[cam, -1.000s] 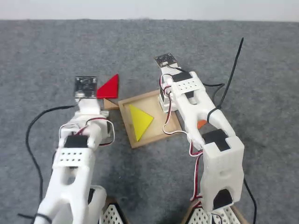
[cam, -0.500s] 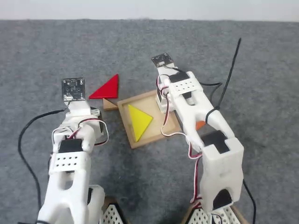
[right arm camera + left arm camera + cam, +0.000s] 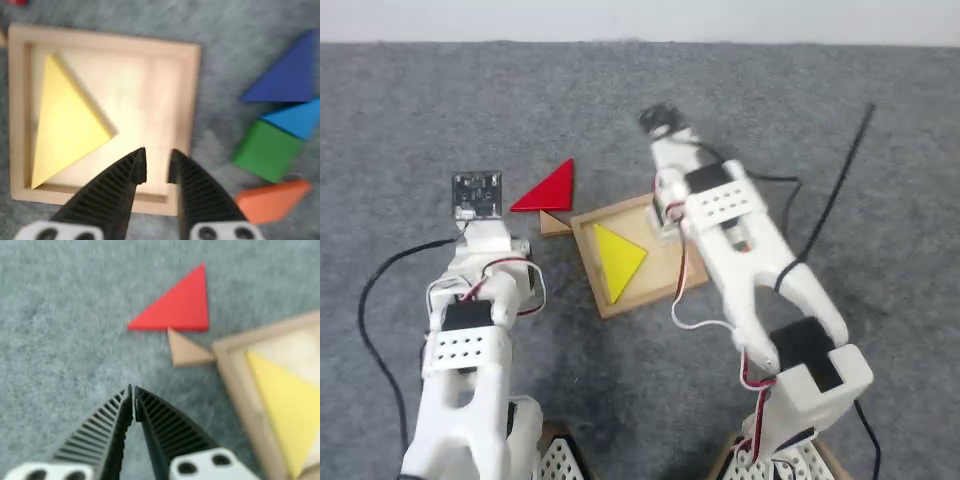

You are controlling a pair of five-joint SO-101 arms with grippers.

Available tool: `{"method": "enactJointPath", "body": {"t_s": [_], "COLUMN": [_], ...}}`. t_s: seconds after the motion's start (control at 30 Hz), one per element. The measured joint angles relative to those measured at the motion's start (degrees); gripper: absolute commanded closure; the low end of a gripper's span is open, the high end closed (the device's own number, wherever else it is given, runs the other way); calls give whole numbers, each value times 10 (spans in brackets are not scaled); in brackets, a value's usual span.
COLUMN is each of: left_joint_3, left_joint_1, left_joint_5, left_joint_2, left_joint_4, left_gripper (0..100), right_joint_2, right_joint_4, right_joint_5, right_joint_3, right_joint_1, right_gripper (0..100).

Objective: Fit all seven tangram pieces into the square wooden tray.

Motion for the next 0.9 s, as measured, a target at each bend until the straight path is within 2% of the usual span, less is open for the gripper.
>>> {"method": "enactJointPath", "body": {"t_s": [0.13, 0.33, 0.6, 0.9], "left_joint_3": [13, 13, 13, 13], "left_joint_1": [-25, -29, -29, -29], "left_joint_5": [-47, -51, -54, -54], "left_joint_2": [0, 0, 0, 0], "left_joint_4": [11, 11, 11, 11], "left_gripper": [988, 988, 988, 988], "right_joint_2": [6, 56, 111, 164], "right_joint_4": [-53, -98, -45, -32], "right_joint_5": [15, 43, 47, 47], "right_joint_3": [30, 31, -43, -118], "right_joint_1": [-38, -48, -69, -92], "right_gripper": [982, 982, 982, 981]}}
